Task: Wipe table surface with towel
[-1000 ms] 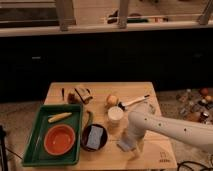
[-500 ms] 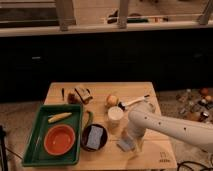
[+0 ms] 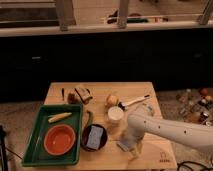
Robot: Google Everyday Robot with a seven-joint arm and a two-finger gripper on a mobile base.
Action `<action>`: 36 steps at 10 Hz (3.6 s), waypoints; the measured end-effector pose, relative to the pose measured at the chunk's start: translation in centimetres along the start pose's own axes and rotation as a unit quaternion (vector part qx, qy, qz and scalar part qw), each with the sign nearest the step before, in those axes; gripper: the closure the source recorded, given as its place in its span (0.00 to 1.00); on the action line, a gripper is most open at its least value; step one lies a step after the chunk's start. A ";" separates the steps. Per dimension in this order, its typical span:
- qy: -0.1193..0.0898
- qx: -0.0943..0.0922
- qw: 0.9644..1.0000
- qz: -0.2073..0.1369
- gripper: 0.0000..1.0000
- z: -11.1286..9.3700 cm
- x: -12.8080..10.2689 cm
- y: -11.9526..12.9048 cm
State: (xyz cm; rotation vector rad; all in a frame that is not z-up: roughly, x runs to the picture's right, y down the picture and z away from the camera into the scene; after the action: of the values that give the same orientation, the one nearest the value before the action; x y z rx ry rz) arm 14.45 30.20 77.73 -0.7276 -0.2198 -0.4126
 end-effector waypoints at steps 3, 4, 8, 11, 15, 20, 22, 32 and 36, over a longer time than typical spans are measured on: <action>0.005 0.005 1.000 -0.004 0.69 -0.1 -0.4 0.8; 0.007 0.006 1.000 -0.003 0.82 -0.2 -0.4 1.0; 0.012 0.004 1.000 -0.004 1.00 -0.8 -0.5 1.3; 0.005 -0.013 1.000 -0.012 1.00 -0.8 -0.6 1.7; 0.024 -0.020 0.999 0.011 1.00 -1.5 1.8 2.8; 0.030 0.016 0.999 0.016 1.00 -2.5 3.1 0.2; 0.011 0.020 1.000 -0.010 1.00 -2.2 1.3 -1.3; -0.030 -0.049 0.996 -0.073 1.00 -1.9 -1.8 5.4; 0.034 -0.042 0.998 -0.026 1.00 -2.4 2.9 3.7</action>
State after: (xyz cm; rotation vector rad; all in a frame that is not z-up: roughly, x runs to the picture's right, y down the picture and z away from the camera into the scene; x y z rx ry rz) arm 18.79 30.26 74.75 -0.7906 -0.1584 -0.4982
